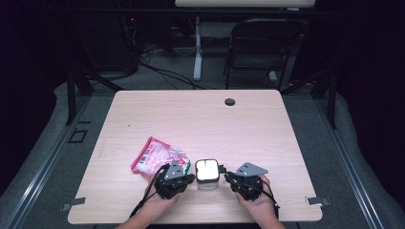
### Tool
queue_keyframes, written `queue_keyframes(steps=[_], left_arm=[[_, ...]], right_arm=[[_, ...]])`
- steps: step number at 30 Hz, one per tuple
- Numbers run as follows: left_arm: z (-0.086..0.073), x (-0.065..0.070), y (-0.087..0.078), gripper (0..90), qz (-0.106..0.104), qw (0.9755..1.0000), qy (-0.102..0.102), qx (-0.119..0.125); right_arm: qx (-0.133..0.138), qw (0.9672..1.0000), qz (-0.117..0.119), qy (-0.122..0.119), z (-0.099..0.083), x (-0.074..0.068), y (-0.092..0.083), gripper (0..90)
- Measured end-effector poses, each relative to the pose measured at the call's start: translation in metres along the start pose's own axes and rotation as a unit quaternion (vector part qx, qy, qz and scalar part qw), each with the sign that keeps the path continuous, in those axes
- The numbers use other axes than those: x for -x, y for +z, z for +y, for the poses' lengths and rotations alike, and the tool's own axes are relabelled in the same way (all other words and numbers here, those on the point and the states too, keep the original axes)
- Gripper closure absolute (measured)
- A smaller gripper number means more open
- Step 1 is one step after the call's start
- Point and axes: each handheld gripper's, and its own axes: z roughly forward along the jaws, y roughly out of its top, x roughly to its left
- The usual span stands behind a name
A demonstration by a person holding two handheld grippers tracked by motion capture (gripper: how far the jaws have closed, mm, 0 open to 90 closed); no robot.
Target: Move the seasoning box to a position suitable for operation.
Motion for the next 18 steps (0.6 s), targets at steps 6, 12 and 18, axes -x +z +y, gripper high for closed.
queue_keyframes(steps=[6,12,18], left_arm=[[0.0,-0.005,-0.008,81.5,-0.002,0.9996,-0.026,0.008],[0.002,-0.006,-0.011,81.6,0.001,0.9996,-0.022,0.015],[0.001,-0.005,-0.013,83.2,-0.004,0.9996,-0.018,0.02]], right_arm=[[0.019,0.9996,0.022,0.005,0.006,-0.002,-0.015,77.8],[0.046,0.9989,0.007,0.01,0.012,-0.003,-0.029,74.7],[0.011,0.9991,0.012,0.039,0.046,0.006,-0.021,75.3]])
